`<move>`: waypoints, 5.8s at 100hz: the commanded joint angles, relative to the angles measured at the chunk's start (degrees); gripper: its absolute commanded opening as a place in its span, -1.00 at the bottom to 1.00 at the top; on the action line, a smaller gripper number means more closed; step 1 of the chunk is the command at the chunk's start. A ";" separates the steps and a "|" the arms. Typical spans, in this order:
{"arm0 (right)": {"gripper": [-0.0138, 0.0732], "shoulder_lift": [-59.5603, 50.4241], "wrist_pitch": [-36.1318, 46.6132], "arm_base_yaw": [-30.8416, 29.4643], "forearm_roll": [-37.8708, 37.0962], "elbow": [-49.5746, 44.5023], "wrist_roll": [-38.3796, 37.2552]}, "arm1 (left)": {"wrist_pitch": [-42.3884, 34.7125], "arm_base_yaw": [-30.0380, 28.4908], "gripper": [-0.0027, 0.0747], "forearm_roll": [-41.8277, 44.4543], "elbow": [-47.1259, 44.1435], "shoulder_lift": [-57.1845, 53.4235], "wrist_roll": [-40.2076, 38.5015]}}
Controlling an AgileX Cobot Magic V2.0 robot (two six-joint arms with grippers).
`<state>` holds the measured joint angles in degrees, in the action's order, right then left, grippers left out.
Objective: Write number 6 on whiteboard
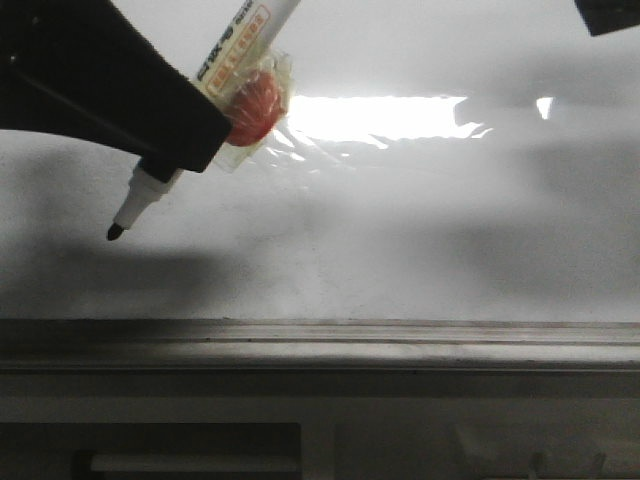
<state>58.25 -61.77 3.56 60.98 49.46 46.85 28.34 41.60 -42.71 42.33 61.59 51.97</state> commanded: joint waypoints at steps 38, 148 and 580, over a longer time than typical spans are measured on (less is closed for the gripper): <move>0.56 15.86 3.34 21.11 -2.10 17.71 0.77 | -0.75 1.87 -0.98 6.93 5.15 0.60 -5.83; -0.80 10.52 9.83 23.11 -3.91 13.90 6.26 | -5.84 -6.93 0.41 0.18 5.28 -5.91 -6.43; 0.27 -7.66 20.17 27.34 -20.22 2.25 -7.69 | -31.55 5.08 -0.98 -35.17 -8.11 -12.87 6.64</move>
<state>54.69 -48.35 31.93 39.60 53.87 39.62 5.40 46.58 -69.98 35.39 52.17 60.13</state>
